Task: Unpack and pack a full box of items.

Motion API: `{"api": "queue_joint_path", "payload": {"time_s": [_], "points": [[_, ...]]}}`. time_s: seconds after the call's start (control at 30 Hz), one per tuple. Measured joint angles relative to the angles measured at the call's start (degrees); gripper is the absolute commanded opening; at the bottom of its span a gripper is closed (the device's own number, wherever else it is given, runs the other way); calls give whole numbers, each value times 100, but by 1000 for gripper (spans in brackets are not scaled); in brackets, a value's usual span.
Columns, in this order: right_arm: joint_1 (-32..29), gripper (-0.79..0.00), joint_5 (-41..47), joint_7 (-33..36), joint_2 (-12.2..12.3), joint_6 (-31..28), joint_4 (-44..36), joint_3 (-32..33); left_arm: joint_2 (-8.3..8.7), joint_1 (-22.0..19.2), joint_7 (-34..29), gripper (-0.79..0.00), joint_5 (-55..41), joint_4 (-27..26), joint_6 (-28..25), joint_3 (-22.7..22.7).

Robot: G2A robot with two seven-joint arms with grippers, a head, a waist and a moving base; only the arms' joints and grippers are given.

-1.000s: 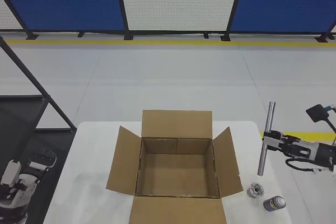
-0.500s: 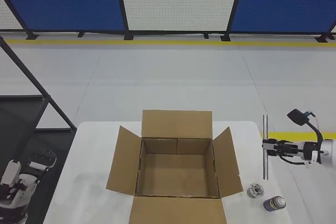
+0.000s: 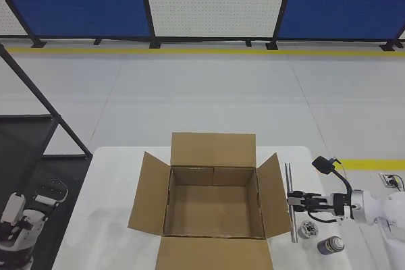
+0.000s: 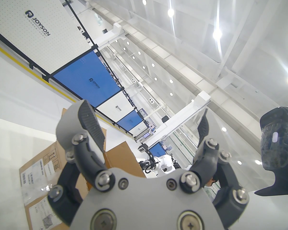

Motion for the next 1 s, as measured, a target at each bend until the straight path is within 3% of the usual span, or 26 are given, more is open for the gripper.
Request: {"api": "queue_joint_path", "payload": {"time_s": [0.2,0.8,1.0], "points": [[-309,-785,126,-601,-12,343,-174,-215,0,0,0,0,0,0,0,0],[-219,-785,485,-1232,-49,509,-185,-1080,0,0,0,0,0,0,0,0],[-185,-785,613,-1362,-33,493,-189,-1088,0,0,0,0,0,0,0,0]]}}
